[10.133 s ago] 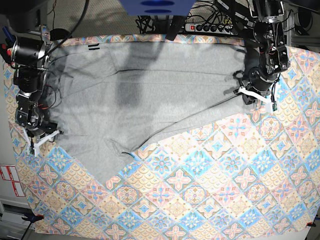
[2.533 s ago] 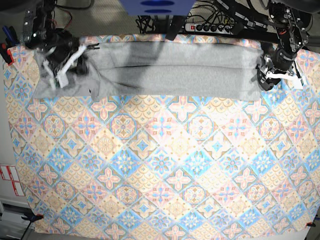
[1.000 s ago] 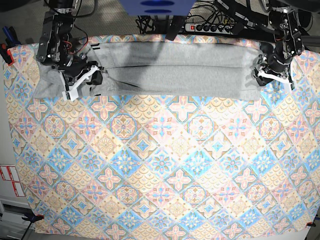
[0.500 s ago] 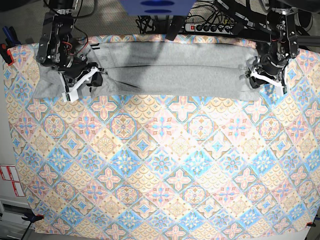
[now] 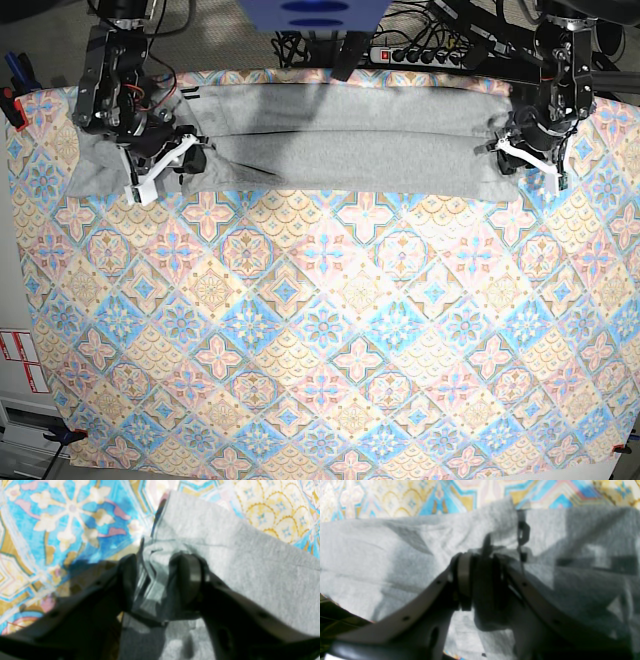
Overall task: Fold the T-shirt properly
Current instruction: 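Grasp the folded shirt edges with both grippers, then fold both shirt ends inward toward each other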
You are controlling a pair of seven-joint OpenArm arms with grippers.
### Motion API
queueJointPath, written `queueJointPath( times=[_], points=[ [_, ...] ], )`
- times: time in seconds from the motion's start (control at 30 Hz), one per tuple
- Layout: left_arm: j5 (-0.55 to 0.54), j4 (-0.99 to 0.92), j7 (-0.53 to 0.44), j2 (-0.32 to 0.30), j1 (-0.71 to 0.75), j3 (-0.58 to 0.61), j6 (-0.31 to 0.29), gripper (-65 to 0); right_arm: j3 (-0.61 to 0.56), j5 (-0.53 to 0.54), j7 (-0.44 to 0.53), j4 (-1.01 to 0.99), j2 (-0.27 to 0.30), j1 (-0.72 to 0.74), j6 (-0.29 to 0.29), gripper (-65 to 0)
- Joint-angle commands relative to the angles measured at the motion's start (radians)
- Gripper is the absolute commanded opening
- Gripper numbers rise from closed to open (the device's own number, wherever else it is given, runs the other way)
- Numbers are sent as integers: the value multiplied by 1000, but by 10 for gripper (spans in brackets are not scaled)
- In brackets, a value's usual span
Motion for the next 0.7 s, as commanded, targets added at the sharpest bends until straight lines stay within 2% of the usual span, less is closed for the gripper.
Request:
queueJointPath(
  times=[0.0, 0.07, 0.13, 0.2, 0.23, 0.3, 0.6, 0.67],
  points=[
    [-31, -2, 80, 12, 10, 20, -30, -488, 3, 13, 15, 14, 7, 7, 6, -508],
    [-31, 1, 80, 12, 10, 20, -58, -540, 3, 13, 14, 14, 7, 7, 6, -508],
    [-33, 2, 80, 12, 9, 18, -130, -577, 3, 13, 12, 14, 7, 7, 6, -508],
    [-33, 2, 80, 12, 9, 14, -173, -629, 3, 13, 12, 14, 7, 7, 6, -508],
    [-33, 2, 80, 12, 9, 12, -177, -650, 3, 13, 12, 14, 7, 7, 6, -508],
    [-34, 2, 77, 12, 6, -2, -176, -650, 3, 13, 12, 14, 7, 7, 6, -508],
    [-22, -2, 77, 9, -48, -267, -176, -650, 3, 13, 9, 20, 7, 7, 6, -508],
    [-22, -2, 77, -28, -68, -279, -176, -650, -3, 13, 9, 23, 7, 5, 7, -508]
  ],
)
